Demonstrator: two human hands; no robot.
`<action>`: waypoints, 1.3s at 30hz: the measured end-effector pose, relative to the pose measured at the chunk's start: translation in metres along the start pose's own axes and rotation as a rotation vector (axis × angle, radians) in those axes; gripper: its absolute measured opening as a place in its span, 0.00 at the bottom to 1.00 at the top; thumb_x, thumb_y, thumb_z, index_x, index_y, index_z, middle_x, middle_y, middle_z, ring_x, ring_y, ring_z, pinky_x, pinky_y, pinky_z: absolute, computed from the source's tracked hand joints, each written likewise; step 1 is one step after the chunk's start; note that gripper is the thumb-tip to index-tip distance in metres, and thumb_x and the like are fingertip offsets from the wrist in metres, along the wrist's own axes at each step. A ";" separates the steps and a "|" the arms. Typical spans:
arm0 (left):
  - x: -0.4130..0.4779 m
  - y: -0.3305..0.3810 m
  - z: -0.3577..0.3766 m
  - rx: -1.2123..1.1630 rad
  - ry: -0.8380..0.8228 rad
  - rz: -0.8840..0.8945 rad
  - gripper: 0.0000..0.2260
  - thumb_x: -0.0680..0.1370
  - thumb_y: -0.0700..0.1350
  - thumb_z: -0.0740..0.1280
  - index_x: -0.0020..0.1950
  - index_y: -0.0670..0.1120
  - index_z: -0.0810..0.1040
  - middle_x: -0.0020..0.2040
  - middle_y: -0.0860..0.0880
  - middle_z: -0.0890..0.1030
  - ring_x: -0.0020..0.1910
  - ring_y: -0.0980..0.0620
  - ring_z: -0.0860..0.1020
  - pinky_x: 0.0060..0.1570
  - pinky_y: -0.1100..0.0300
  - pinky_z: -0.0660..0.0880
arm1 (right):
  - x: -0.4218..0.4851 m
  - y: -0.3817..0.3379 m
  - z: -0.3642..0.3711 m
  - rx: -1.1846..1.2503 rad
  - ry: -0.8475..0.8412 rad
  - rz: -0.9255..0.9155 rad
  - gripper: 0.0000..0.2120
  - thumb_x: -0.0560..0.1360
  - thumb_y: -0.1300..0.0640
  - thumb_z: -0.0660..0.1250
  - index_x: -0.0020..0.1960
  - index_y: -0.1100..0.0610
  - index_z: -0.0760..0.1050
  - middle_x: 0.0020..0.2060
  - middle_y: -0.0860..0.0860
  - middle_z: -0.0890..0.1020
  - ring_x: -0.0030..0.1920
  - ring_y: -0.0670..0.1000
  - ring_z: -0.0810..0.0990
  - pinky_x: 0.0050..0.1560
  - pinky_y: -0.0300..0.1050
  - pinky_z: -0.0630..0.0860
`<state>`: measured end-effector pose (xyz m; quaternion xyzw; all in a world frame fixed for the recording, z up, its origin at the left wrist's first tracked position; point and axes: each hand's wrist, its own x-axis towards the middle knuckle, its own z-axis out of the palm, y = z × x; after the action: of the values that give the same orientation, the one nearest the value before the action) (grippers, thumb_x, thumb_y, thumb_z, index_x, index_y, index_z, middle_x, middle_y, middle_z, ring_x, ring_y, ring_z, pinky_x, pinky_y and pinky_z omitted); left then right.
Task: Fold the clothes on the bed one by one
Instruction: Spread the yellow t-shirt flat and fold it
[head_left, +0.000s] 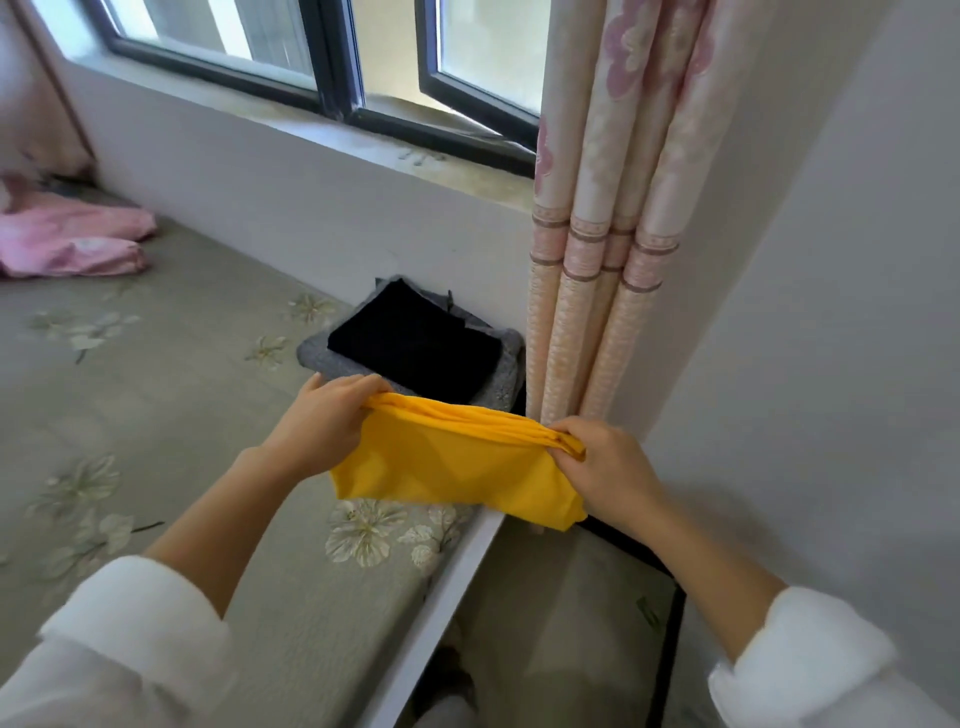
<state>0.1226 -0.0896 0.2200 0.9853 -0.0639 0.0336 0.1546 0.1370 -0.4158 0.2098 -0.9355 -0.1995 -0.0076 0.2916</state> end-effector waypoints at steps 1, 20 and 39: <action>0.013 -0.009 -0.003 0.007 -0.015 -0.021 0.15 0.77 0.34 0.60 0.59 0.50 0.73 0.57 0.49 0.79 0.57 0.44 0.76 0.64 0.45 0.60 | 0.016 0.000 0.004 0.016 -0.006 -0.005 0.09 0.78 0.54 0.66 0.56 0.52 0.80 0.49 0.51 0.83 0.49 0.51 0.79 0.44 0.40 0.70; 0.305 -0.185 0.003 0.192 -0.093 0.038 0.12 0.79 0.38 0.58 0.58 0.48 0.76 0.55 0.47 0.80 0.59 0.43 0.76 0.71 0.33 0.48 | 0.271 0.001 0.098 0.330 -0.097 0.195 0.02 0.78 0.54 0.66 0.50 0.47 0.76 0.33 0.45 0.76 0.32 0.44 0.74 0.32 0.36 0.68; 0.368 -0.186 0.162 -0.050 0.010 -0.179 0.19 0.82 0.43 0.57 0.73 0.44 0.65 0.75 0.40 0.61 0.74 0.38 0.57 0.72 0.35 0.49 | 0.341 0.087 0.183 -0.121 -0.108 0.599 0.23 0.81 0.51 0.57 0.74 0.55 0.62 0.73 0.52 0.66 0.71 0.53 0.63 0.68 0.53 0.61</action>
<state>0.5200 -0.0070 0.0416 0.9828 0.0244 0.0231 0.1817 0.4651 -0.2552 0.0554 -0.9673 0.0707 0.1164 0.2138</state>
